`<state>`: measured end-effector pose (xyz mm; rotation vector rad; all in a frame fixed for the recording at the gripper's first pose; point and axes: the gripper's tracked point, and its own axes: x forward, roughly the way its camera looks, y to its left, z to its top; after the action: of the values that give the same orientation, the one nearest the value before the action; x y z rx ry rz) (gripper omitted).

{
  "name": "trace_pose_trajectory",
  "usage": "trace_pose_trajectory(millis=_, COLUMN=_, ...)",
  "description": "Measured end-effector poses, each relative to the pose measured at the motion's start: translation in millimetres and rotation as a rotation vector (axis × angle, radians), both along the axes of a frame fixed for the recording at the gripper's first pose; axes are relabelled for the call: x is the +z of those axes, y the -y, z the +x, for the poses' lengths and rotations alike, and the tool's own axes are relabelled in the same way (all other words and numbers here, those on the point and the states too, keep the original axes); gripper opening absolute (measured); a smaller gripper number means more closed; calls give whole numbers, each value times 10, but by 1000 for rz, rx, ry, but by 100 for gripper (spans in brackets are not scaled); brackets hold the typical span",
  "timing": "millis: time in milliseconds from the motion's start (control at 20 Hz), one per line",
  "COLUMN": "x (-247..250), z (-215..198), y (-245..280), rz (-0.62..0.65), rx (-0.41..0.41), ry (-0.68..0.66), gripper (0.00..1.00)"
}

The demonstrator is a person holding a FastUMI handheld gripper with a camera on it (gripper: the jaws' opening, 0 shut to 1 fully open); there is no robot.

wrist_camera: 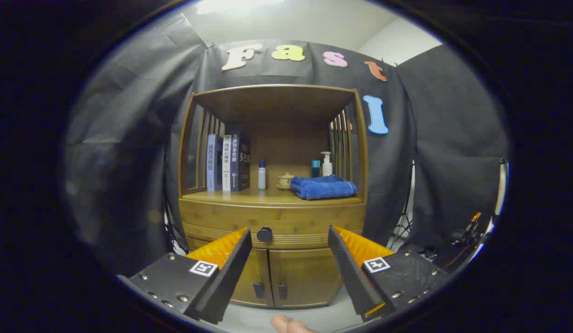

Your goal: Pull open the drawer, take out the items inside it, and place them on the countertop above the cabinet.

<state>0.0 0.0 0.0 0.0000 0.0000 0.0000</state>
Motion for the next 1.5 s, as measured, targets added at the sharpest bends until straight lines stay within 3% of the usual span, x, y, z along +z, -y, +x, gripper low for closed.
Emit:
trace_pose_trajectory(millis=850, x=-59, z=178, y=-58, rz=-4, rx=-19, ry=-13, gripper=99)
trace_pose_trajectory(millis=1500, x=-241, z=473, y=-417, rz=-31, rx=10, ry=-50, gripper=99)
